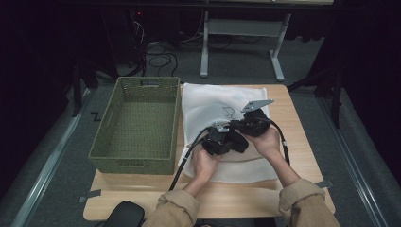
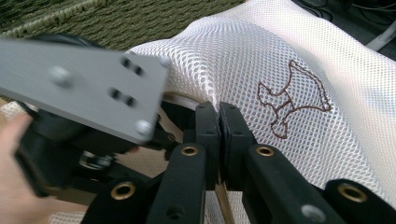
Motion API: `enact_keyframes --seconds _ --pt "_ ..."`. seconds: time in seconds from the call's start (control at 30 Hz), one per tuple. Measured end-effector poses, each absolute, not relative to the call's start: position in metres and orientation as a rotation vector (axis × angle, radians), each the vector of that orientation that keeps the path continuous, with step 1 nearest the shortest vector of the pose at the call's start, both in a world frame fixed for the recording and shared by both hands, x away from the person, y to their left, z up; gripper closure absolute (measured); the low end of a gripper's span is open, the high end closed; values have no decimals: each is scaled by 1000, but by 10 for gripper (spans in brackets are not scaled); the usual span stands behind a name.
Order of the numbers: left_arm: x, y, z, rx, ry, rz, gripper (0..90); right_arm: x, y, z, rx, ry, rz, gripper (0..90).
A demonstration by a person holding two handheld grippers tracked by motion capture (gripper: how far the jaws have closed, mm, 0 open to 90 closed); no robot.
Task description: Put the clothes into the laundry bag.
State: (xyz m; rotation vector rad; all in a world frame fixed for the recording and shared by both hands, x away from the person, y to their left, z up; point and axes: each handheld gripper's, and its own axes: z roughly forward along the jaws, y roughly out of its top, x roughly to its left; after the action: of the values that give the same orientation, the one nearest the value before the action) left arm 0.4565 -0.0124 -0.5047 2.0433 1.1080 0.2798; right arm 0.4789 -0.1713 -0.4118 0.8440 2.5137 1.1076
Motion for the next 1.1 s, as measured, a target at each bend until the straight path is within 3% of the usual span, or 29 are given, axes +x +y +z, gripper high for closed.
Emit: enact_keyframes --seconds 0.33,1.1 --pt "440 2 -475 2089 1012 266 531 477 -171 -413 837 2521 1119 887" --pt "412 28 -440 2104 883 250 504 473 -177 -415 834 2538 1135 886"
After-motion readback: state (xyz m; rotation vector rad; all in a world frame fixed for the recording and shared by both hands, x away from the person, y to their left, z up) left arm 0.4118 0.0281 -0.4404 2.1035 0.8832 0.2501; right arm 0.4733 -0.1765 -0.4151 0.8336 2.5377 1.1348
